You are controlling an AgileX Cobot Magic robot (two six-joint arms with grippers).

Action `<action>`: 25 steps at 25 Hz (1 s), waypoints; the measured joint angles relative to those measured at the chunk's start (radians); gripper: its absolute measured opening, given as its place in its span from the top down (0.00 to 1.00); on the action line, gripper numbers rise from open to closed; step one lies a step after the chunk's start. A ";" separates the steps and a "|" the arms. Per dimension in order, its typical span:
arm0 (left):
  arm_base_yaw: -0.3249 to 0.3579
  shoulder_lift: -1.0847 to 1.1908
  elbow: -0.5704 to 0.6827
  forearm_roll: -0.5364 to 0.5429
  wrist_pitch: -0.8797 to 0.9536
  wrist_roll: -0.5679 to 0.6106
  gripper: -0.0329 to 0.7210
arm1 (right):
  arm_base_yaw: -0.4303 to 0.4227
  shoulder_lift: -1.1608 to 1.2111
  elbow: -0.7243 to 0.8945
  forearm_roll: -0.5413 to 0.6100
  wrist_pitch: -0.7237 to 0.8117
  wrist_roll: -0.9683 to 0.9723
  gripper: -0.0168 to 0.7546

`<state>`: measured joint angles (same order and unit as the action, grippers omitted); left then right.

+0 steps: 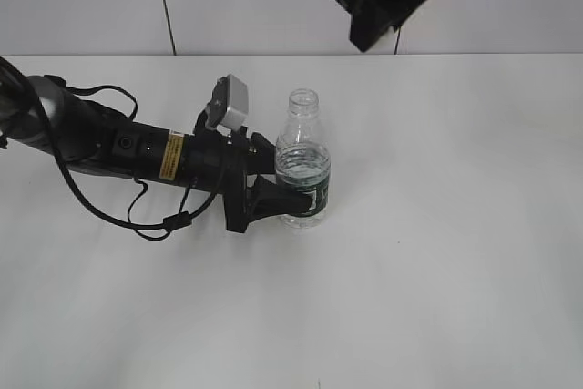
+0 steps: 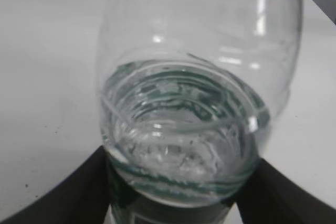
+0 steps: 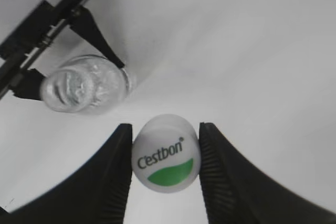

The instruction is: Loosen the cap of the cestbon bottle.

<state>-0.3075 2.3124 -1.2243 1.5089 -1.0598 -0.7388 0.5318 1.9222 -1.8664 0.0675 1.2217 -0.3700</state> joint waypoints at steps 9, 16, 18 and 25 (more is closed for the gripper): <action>0.002 0.000 0.000 0.003 -0.006 0.003 0.40 | -0.201 0.000 0.170 0.011 -0.001 0.050 0.60; 0.002 0.000 0.000 0.004 -0.007 0.003 0.40 | -0.215 0.006 0.402 0.115 -0.178 0.052 0.60; 0.002 0.000 0.000 0.004 -0.007 0.003 0.40 | -0.215 0.015 0.449 0.164 -0.231 0.052 0.60; 0.002 0.000 0.000 -0.012 -0.016 0.017 0.40 | -0.215 0.103 0.477 0.206 -0.311 0.052 0.60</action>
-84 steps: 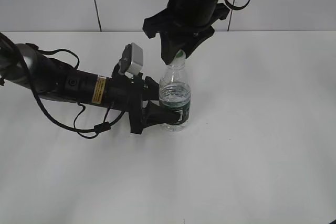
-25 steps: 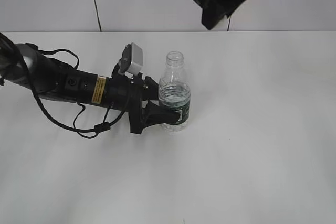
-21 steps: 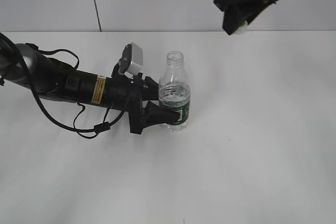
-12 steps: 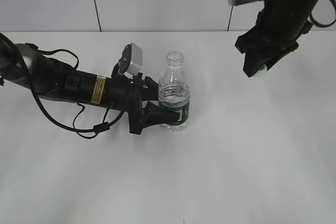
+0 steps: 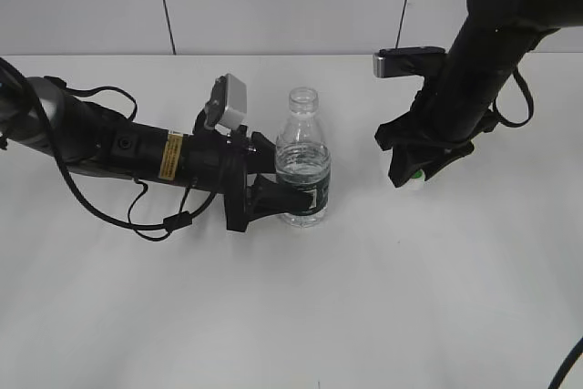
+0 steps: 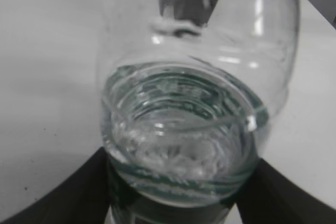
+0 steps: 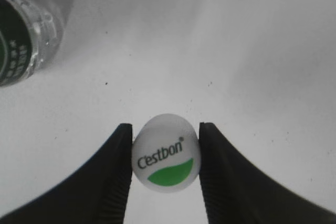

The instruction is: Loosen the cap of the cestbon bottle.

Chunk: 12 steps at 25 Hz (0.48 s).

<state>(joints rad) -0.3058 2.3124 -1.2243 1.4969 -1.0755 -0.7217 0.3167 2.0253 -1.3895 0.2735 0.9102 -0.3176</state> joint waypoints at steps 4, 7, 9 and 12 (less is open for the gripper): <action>0.000 0.000 0.001 -0.025 -0.005 0.024 0.40 | 0.000 0.053 0.000 0.002 -0.063 0.000 0.60; 0.000 0.000 0.001 -0.030 0.005 0.028 0.40 | 0.000 0.076 0.001 0.008 -0.095 -0.001 0.60; 0.000 0.000 0.001 -0.046 0.010 0.029 0.40 | 0.000 0.086 0.001 0.011 -0.111 -0.001 0.60; 0.000 0.000 0.002 -0.100 0.031 0.030 0.40 | 0.000 0.095 0.001 0.015 -0.120 -0.002 0.60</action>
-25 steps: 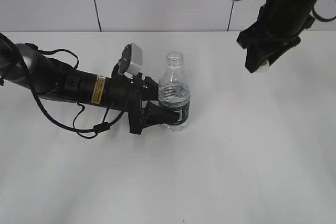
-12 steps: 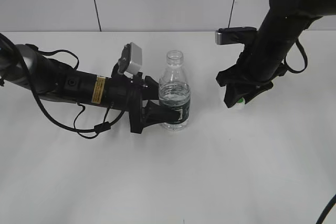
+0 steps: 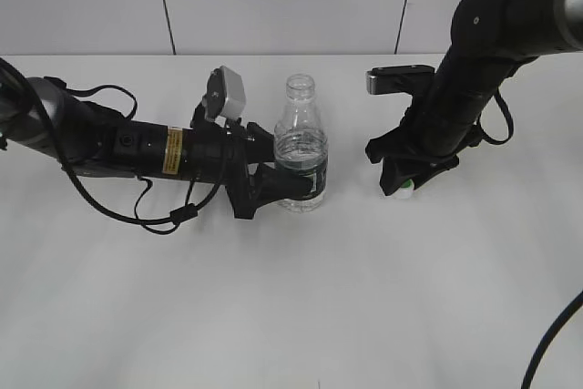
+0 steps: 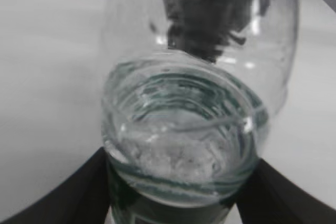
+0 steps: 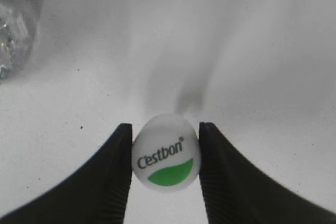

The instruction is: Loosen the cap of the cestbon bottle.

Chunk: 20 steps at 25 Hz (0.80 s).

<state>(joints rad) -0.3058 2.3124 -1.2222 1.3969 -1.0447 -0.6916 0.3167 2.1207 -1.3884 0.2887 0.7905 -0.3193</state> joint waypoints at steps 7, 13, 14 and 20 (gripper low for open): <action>0.000 0.000 0.001 -0.024 0.034 0.001 0.40 | 0.000 0.000 0.000 0.004 -0.015 0.000 0.60; 0.000 0.000 0.001 -0.024 0.034 0.001 0.40 | 0.000 0.000 0.000 0.004 -0.031 -0.005 0.59; 0.000 0.000 0.001 -0.023 0.034 0.001 0.40 | 0.000 0.000 0.000 0.004 -0.031 -0.008 0.58; 0.000 0.000 0.001 -0.018 0.026 0.002 0.27 | 0.000 0.000 0.000 0.022 -0.033 -0.018 0.35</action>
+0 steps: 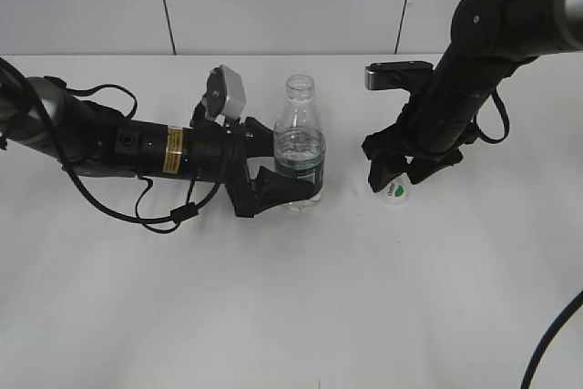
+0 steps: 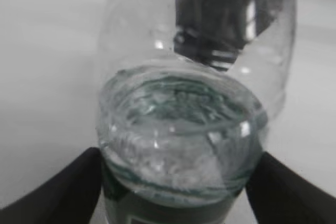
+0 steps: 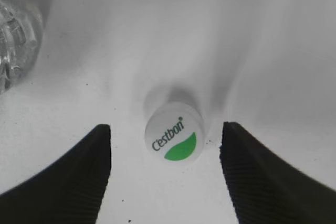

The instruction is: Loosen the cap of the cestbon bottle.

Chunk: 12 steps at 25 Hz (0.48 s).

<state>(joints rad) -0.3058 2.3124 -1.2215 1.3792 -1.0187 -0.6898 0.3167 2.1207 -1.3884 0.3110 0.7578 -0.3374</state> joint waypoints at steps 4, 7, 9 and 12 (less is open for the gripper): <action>0.000 0.000 0.000 0.004 -0.005 0.000 0.16 | 0.000 0.000 0.000 0.006 -0.003 -0.002 0.29; 0.003 0.000 0.000 0.020 -0.008 0.000 0.16 | 0.000 0.000 0.000 0.006 -0.004 -0.002 0.29; 0.017 0.000 0.000 0.044 -0.018 -0.009 0.15 | 0.000 0.000 0.000 0.006 -0.004 -0.002 0.28; 0.059 0.000 0.000 0.090 -0.070 -0.035 0.16 | 0.000 -0.013 0.000 0.006 -0.004 -0.002 0.28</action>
<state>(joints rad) -0.2472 2.3124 -1.2215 1.4689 -1.0887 -0.7246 0.3167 2.1077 -1.3884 0.3167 0.7539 -0.3395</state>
